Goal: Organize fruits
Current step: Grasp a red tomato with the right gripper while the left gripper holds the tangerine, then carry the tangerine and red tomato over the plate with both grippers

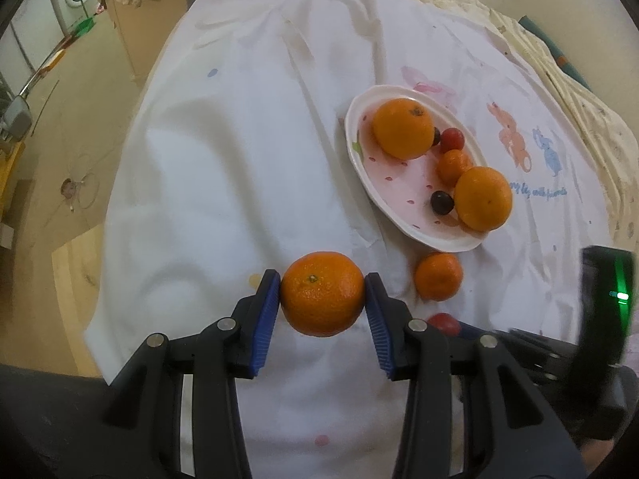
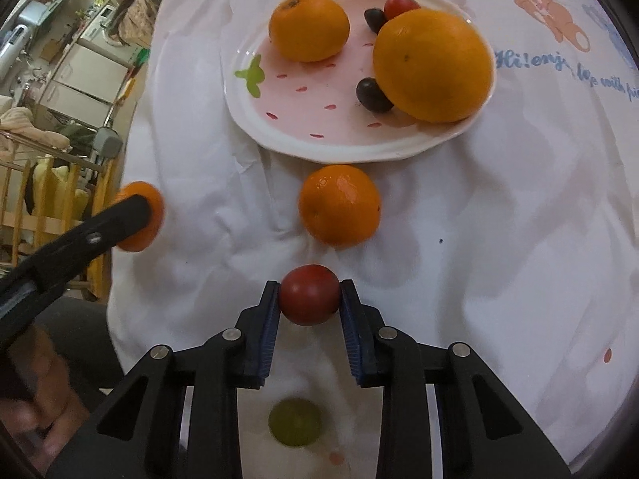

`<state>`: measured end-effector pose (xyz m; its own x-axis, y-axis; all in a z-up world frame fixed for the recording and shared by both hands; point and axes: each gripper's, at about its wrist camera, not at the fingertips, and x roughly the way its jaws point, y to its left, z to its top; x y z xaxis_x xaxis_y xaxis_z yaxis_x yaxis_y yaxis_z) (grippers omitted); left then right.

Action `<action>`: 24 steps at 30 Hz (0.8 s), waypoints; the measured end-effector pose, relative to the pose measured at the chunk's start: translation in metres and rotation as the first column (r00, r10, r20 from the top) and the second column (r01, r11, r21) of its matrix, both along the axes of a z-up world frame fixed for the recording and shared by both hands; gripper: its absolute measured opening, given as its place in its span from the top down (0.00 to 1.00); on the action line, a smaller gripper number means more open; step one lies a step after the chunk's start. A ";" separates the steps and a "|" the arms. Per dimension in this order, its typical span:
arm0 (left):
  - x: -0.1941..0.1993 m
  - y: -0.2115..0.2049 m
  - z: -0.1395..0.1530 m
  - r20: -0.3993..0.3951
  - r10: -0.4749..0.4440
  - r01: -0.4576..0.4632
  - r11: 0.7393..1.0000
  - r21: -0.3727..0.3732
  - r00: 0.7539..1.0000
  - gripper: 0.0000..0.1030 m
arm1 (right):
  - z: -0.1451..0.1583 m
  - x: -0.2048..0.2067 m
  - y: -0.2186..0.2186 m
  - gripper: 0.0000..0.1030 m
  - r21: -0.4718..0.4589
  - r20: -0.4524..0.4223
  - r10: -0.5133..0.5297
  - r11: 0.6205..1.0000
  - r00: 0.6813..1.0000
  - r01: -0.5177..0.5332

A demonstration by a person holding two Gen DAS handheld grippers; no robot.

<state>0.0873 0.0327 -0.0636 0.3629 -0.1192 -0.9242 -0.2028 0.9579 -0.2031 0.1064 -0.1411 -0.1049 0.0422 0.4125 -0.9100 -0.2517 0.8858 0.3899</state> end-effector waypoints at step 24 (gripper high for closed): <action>0.044 -0.040 0.072 0.144 -0.104 0.102 0.995 0.022 0.984 0.63 | 0.133 0.043 -0.075 0.70 0.137 0.364 -0.215 0.975 0.906 0.176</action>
